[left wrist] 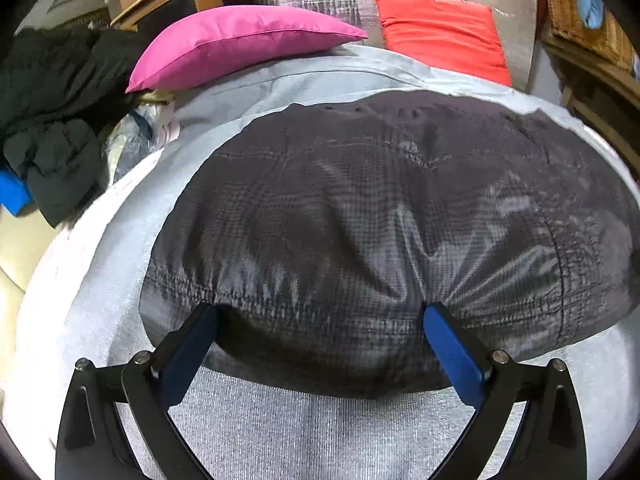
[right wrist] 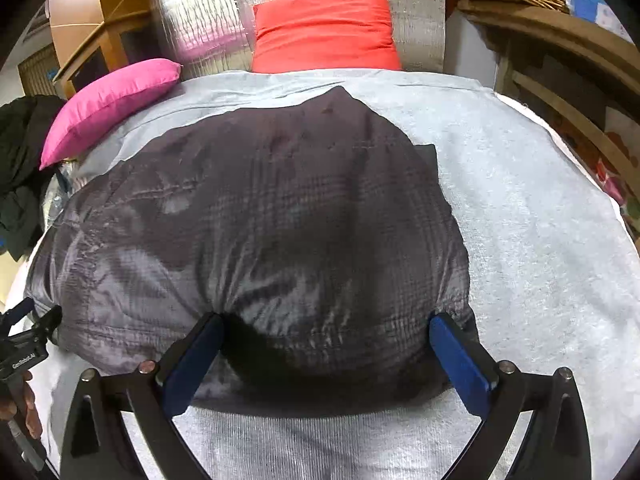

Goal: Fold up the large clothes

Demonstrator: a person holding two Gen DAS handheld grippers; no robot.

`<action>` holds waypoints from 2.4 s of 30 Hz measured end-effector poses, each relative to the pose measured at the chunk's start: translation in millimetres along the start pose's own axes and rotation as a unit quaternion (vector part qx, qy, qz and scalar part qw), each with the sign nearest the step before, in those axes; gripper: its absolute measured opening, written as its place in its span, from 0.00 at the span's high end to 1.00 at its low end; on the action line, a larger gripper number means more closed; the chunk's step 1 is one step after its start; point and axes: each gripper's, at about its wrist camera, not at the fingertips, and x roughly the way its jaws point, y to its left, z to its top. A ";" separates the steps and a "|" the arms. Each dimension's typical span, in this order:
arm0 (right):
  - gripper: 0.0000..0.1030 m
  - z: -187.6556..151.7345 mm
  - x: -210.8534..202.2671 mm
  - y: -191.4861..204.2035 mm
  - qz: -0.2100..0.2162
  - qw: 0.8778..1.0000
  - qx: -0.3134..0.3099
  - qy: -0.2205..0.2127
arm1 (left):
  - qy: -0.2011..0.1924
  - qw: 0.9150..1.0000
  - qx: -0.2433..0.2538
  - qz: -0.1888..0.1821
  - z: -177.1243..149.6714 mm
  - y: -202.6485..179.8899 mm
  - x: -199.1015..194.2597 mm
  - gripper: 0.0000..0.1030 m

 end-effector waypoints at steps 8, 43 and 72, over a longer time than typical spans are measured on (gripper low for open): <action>0.00 2.2 -43.3 -18.1 0.027 0.998 0.016 -0.058 | -0.034 0.999 -0.041 0.014 10.4 20.3 -21.0 0.01; 0.00 -4.2 -26.7 -19.4 0.029 0.999 0.000 -0.026 | -0.027 0.991 -0.134 -0.006 3.7 81.7 -17.2 0.00; 0.00 -8.0 -3.2 86.6 -0.006 0.995 -0.099 -0.014 | -0.037 0.998 -0.055 -0.011 10.6 14.1 -9.3 0.00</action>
